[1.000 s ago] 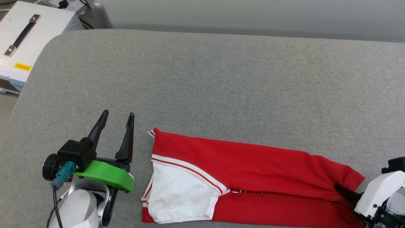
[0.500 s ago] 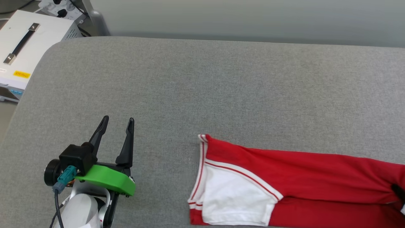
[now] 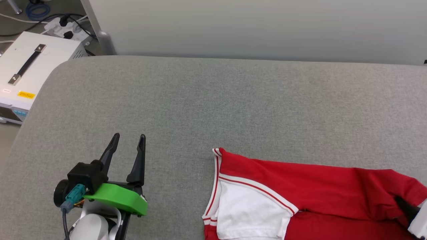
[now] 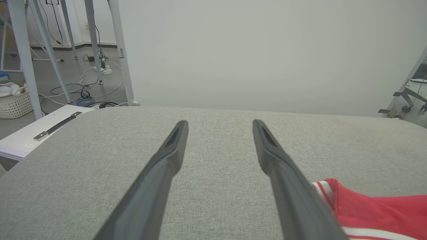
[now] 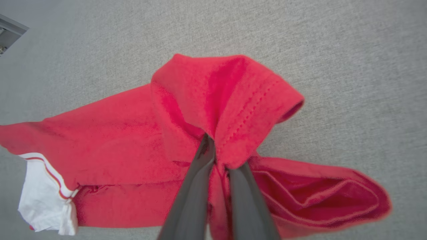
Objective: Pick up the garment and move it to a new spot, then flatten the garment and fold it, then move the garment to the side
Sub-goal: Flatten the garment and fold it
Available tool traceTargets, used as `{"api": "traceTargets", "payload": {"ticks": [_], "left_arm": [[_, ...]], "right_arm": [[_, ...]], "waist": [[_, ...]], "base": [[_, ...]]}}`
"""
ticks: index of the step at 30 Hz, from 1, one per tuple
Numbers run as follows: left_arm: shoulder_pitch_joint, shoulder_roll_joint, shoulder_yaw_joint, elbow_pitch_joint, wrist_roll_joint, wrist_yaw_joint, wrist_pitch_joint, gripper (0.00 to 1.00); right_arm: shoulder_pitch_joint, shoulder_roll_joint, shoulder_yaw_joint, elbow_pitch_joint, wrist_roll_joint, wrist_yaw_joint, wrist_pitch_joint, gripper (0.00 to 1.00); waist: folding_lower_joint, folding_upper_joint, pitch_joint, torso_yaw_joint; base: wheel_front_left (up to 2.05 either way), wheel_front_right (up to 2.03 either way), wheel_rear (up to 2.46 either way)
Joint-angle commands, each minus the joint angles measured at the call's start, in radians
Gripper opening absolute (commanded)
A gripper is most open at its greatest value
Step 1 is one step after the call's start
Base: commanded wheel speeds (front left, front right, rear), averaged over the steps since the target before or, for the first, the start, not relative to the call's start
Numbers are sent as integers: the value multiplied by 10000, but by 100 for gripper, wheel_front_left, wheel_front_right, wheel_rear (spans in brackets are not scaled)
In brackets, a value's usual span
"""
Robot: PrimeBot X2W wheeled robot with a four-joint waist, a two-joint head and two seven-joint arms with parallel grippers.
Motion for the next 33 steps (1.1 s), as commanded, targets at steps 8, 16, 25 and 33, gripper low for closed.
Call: {"api": "traceTargets", "payload": {"ticks": [8, 16, 25, 33], "left_arm": [[372, -316, 183, 77, 206, -167, -59, 100], [468, -506, 300, 192, 307, -287, -59, 100], [469, -559, 404, 291, 430, -374, -59, 100], [424, -671, 316, 438, 525, -447, -59, 100]], "right_arm": [[621, 1162, 296, -1751, 311, -6, 1351, 0], [351, 2100, 814, -2552, 1063, -6, 2396, 0], [-244, 2129, 2778, -1027, 3489, -6, 972, 0], [-1160, 2130, 4564, 287, 4232, -6, -647, 0]], "waist": [[0, -1, -284, 175], [0, -1, -401, 439], [0, -1, -461, 787], [0, -1, -472, 1294]], "base": [[0, 0, 0], [0, 0, 0], [0, 0, 0], [0, 0, 0]]}}
